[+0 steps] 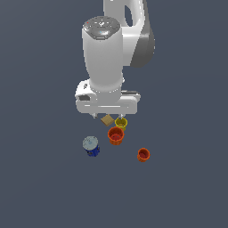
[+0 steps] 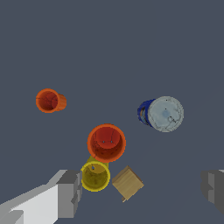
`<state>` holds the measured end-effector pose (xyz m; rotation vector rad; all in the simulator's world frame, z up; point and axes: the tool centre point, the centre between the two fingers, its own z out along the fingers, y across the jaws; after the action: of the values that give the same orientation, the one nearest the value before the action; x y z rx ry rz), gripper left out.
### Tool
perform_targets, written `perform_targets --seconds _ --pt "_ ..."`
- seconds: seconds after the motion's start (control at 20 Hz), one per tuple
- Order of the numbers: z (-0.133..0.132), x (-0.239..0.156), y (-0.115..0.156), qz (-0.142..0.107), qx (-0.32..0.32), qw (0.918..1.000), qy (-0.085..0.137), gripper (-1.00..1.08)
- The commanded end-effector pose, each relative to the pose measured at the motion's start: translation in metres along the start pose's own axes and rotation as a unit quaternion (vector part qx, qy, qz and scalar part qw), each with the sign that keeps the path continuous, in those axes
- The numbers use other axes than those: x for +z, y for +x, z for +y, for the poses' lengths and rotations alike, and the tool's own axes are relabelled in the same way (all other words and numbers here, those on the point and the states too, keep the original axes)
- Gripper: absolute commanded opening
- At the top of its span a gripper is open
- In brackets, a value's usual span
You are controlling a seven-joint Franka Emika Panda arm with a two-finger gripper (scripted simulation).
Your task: Pick up a designated object from a clutter of objects.
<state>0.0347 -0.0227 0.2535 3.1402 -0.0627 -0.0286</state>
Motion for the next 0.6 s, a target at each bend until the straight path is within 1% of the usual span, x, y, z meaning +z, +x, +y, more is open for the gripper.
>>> perform_targets --seconds 0.0,0.25,0.55 --pt "0.014 0.021 0.01 0.001 0.022 0.9998 0.002 1.0" --pt "0.044 0.066 0.028 0.004 0.067 0.9977 0.004 1.0" --pt "0.071 0.106 0.038 0.007 0.106 0.9944 0.003 1.0"
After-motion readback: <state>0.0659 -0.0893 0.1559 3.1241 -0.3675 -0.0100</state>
